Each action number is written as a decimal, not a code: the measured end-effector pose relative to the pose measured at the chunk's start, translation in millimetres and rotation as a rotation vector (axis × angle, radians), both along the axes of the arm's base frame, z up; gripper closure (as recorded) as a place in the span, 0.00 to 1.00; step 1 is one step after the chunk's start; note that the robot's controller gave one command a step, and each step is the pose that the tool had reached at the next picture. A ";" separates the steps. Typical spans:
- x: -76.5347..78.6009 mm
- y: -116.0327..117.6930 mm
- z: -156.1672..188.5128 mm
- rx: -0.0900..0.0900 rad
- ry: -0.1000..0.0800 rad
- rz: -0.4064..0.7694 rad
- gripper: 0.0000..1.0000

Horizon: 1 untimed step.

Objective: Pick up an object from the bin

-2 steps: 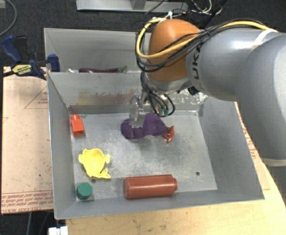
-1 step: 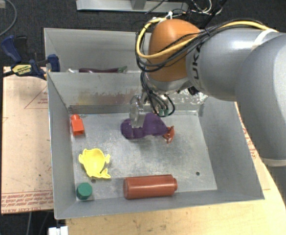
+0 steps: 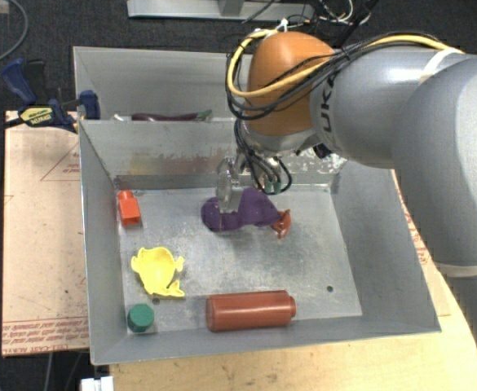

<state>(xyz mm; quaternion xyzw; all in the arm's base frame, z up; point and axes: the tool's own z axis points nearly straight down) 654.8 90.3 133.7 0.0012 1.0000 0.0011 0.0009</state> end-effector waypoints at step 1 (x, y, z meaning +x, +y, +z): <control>0.0 0.0 0.0 0.000 0.000 0.000 1.00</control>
Offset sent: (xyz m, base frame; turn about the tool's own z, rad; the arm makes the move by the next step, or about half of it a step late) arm -0.0054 -0.0129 -0.0449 0.0142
